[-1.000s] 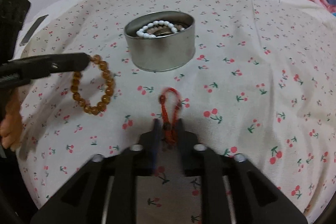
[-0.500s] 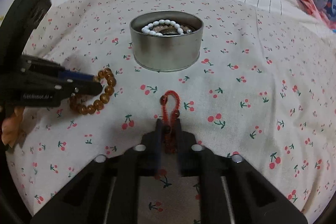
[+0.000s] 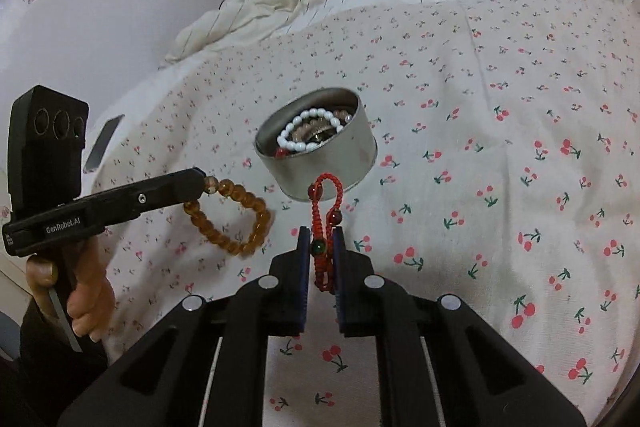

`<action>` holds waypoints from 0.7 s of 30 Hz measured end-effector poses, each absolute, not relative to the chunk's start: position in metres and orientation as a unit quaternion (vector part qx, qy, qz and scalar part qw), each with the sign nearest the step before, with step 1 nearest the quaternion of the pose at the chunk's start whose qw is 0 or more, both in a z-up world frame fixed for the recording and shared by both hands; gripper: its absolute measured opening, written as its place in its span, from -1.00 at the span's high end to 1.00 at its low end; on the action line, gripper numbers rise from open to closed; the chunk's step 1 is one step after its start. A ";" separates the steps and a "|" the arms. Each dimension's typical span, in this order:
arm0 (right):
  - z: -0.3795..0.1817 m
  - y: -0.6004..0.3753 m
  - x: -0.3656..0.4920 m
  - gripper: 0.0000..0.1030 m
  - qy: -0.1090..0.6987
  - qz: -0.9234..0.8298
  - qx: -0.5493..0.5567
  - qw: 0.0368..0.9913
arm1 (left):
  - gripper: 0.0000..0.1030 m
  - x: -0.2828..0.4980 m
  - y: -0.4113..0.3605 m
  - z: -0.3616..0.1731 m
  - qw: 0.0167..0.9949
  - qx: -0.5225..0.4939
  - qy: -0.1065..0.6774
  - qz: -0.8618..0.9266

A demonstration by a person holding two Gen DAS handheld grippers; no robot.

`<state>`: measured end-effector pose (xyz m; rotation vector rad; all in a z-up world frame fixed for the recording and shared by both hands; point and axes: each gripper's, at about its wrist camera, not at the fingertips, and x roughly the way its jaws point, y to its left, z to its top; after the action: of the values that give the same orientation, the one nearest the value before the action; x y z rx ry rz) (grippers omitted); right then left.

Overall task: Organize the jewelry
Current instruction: 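Lower both bracelets into the tin and open both tools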

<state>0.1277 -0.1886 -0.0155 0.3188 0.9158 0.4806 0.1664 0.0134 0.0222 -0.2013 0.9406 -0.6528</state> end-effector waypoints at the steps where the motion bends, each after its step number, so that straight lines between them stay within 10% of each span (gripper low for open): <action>1: -0.014 -0.189 0.128 0.78 0.433 0.230 0.153 0.858 | 0.80 0.167 0.011 0.023 0.837 -0.092 0.443 -0.308; 21: 0.024 -0.206 0.136 0.77 0.383 0.207 0.151 0.887 | 0.80 0.195 -0.022 0.065 0.886 -0.071 0.381 -0.255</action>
<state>0.1360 -0.2063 0.0241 0.3145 0.7961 0.4313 0.1948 -0.0222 0.0647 -0.1479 0.7923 -0.5303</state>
